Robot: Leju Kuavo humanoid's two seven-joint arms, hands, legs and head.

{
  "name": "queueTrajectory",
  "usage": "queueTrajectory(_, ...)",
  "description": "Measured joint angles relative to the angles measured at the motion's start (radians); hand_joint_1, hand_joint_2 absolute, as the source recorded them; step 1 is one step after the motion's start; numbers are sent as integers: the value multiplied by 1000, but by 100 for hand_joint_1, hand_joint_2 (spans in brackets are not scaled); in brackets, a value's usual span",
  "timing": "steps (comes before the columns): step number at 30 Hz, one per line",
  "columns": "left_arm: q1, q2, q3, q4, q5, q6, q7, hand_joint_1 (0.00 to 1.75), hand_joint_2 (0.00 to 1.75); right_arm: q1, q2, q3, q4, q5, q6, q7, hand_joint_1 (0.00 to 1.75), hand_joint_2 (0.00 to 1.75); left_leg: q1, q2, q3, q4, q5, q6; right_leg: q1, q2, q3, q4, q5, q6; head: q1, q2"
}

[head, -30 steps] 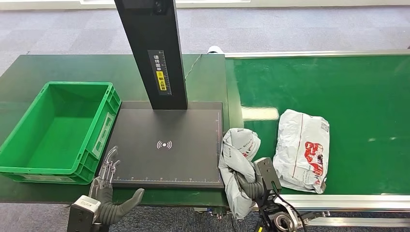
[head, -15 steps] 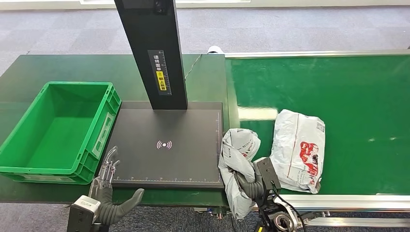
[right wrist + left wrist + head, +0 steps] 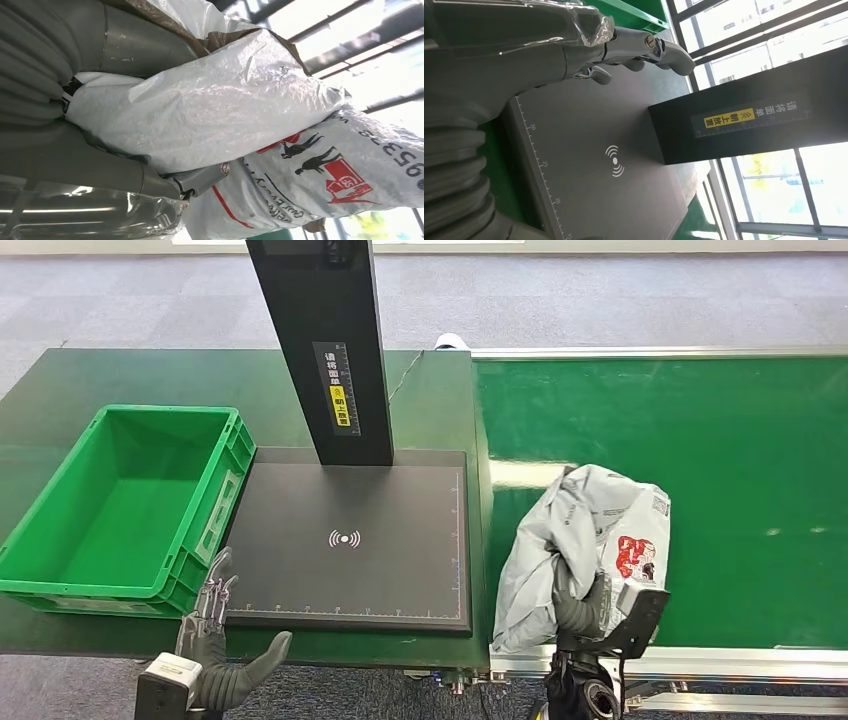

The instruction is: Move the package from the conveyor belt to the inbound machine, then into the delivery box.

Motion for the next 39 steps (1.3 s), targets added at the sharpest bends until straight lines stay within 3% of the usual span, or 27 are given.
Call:
queueTrajectory(3,-12,-1,0,6,0,6,-2,0,175,1,20,-4,-77,-33,-50,-46,159,175,0,0,0,0,0,0,0,0,0,0,0,0,0,0)
queueTrajectory(10,-19,-1,0,11,1,9,-3,0,175,2,33,-4,-127,-41,-66,-51,159,175,0,0,0,0,0,0,-1,0,0,0,0,0,0,0)
queueTrajectory(15,-42,-3,-1,27,7,12,-4,0,175,-1,46,9,-243,-57,-151,-148,154,175,0,-2,0,0,0,0,0,-1,0,0,0,0,0,0)
queueTrajectory(23,-67,-2,-2,48,9,10,-7,0,175,-32,35,57,-376,-27,-195,-151,142,175,0,-2,0,0,0,1,-1,-2,0,0,0,0,0,0)
queueTrajectory(25,-73,0,-6,55,9,4,-10,0,175,-57,24,73,-376,-3,-158,-108,146,175,0,-1,-1,0,0,1,-1,-1,0,0,0,0,0,0)
queueTrajectory(27,-81,3,-15,63,10,-9,-15,0,175,-102,4,106,-332,64,-59,-26,159,175,0,0,-1,0,0,0,0,-1,1,0,0,0,0,0)
queueTrajectory(30,-100,12,-32,77,14,-33,-19,0,175,-198,-24,188,-188,205,107,92,175,175,0,-1,0,0,2,1,0,-1,1,0,1,0,0,0)
queueTrajectory(32,-109,19,-40,86,19,-46,-19,0,175,-267,-37,251,-69,277,184,140,175,175,0,-4,-1,0,4,0,0,-4,1,0,1,0,0,0)
queueTrajectory(39,-112,45,-49,104,36,-62,-16,0,175,-486,-59,450,297,459,289,265,175,175,0,-10,-3,0,5,0,0,-9,1,1,1,0,0,0)
